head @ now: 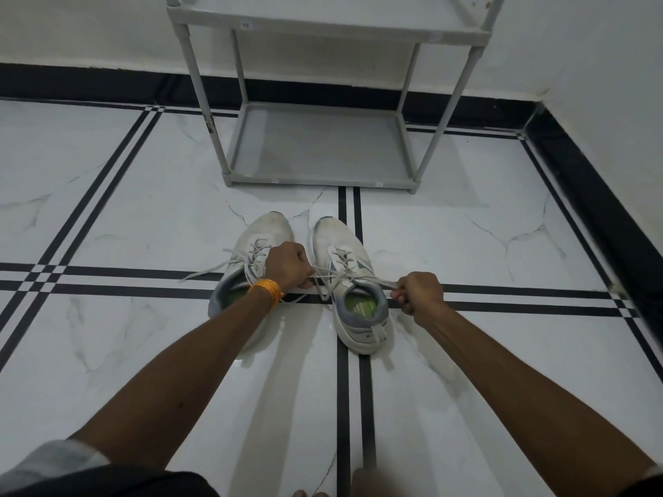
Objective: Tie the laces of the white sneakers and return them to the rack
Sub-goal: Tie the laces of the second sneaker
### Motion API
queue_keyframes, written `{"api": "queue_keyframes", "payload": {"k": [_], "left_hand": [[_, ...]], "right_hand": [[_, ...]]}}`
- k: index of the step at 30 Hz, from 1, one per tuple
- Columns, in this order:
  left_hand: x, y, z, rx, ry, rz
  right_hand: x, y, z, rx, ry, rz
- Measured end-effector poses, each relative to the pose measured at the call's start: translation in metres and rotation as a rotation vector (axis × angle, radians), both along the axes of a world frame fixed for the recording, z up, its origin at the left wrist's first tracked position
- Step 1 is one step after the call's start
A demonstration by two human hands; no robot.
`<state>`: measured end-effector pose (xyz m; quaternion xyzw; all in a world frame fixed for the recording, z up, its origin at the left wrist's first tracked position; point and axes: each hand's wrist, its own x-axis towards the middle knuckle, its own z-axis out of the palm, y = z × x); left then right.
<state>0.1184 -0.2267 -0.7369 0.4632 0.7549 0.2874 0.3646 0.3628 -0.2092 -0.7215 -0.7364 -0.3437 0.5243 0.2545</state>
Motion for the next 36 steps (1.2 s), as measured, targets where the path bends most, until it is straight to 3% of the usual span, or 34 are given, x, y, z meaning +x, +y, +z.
{"api": "queue_keyframes", "payload": {"k": [7,11,13,15,17,18,20,22,25,27,33,36], "left_hand": [[-0.003,0.001,0.000,-0.013,0.100,-0.011],[-0.002,0.000,-0.002,0.018,0.099,-0.018],[-0.004,-0.002,0.004,-0.069,-0.101,-0.124],[-0.012,-0.006,0.018,-0.259,-0.489,-0.247],[-0.017,-0.006,0.030,-0.312,-0.649,-0.294],[-0.017,-0.004,0.033,-0.260,-0.578,-0.298],[-0.010,0.000,0.034,-0.039,-0.244,-0.310],[0.007,-0.001,0.033,0.124,-0.029,-0.438],[0.028,-0.001,0.017,0.237,0.318,-0.698],[0.029,-0.002,0.011,0.282,0.510,-0.702],[0.032,-0.007,0.018,0.298,0.408,-0.618],[0.034,-0.004,0.017,0.171,0.257,-0.501]], "right_hand": [[-0.001,0.000,-0.004,-0.031,0.108,-0.124],[0.002,-0.002,-0.001,-0.041,0.079,-0.059],[0.005,-0.001,0.010,-0.036,0.064,0.091],[0.007,0.002,0.027,-0.080,0.131,0.305],[0.009,0.008,0.041,-0.074,0.125,0.474],[0.008,0.010,0.048,0.000,0.056,0.514],[-0.001,0.008,0.057,0.288,-0.183,0.584],[-0.016,-0.001,0.057,0.508,-0.389,0.770],[-0.037,-0.015,0.040,0.591,-0.816,1.092],[-0.041,-0.017,0.033,0.636,-1.054,1.161],[-0.031,-0.009,0.033,0.675,-1.097,1.220],[-0.028,-0.003,0.027,0.571,-0.905,1.155]]}}
